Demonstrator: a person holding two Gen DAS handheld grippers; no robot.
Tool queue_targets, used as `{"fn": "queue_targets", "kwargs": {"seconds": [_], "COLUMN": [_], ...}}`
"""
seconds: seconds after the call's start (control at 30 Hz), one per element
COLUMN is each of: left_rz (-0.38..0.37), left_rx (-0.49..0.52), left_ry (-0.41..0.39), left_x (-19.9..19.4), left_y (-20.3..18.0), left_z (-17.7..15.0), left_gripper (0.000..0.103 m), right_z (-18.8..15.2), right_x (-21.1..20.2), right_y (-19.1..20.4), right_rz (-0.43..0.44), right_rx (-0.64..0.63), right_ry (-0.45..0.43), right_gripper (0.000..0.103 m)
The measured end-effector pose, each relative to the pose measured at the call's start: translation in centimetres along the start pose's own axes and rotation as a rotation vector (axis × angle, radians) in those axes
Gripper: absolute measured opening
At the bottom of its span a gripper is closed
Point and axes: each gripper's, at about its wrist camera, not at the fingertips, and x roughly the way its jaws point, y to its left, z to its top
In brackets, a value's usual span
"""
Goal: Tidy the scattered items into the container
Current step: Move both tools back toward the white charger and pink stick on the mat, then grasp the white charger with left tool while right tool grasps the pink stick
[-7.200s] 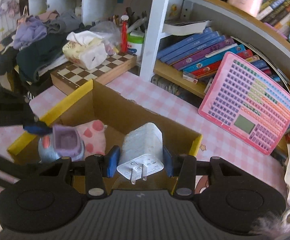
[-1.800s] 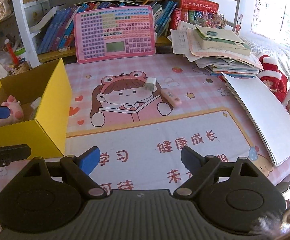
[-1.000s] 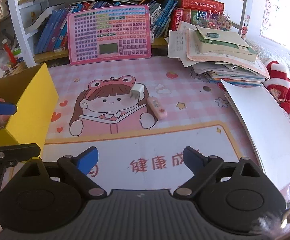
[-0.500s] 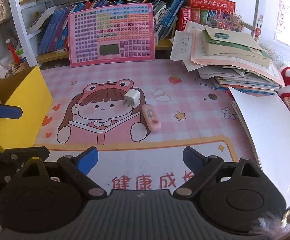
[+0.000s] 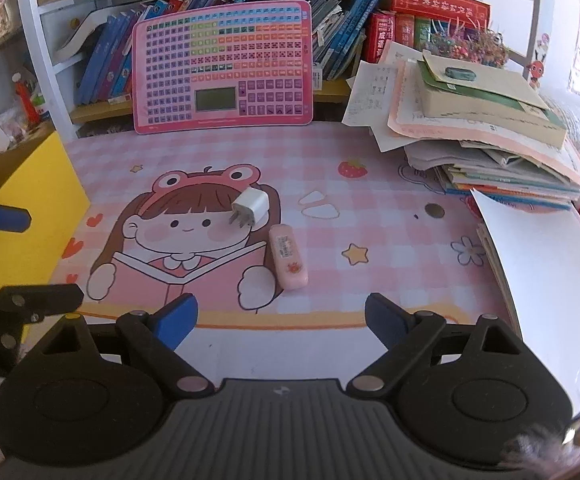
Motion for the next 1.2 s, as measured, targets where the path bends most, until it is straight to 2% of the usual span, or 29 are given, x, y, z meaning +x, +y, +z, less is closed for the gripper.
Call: {"fn": "queue_targets", "kwargs": {"seconds": [0.13, 0.5, 0.7, 0.97, 1.07, 1.13, 1.2], "left_rz": [0.014, 0.036, 0.036, 0.006, -0.007, -0.014, -0.028], "left_rx": [-0.041, -0.086, -0.151, -0.147, -0.154, -0.153, -0.145], "left_ry": [0.007, 0.011, 0.007, 0.011, 0.021, 0.023, 0.034], "left_x": [1.0, 4.1, 6.4, 9.4, 10.6, 11.4, 12.3], "left_y": [0.5, 0.9, 1.6, 1.0, 0.7, 0.5, 0.2], "left_z": [0.6, 2.7, 4.4, 6.8, 7.3, 7.6, 7.9], "left_gripper": [0.087, 0.087, 0.086, 0.086, 0.086, 0.081, 0.072], "right_z": [0.3, 1.3, 2.0, 2.4, 2.5, 2.4, 2.4], "right_x": [1.0, 4.5, 6.5, 8.3, 8.9, 9.2, 9.5], "right_y": [-0.2, -0.6, -0.5, -0.3, -0.4, -0.5, -0.7], "right_rz": [0.000, 0.006, 0.016, 0.023, 0.022, 0.023, 0.022], "right_rx": [-0.012, -0.062, -0.071, -0.084, -0.086, -0.085, -0.080], "right_ry": [0.002, 0.022, 0.034, 0.045, 0.053, 0.060, 0.064], "right_gripper": [0.088, 0.060, 0.054, 0.052, 0.049, 0.047, 0.044]}}
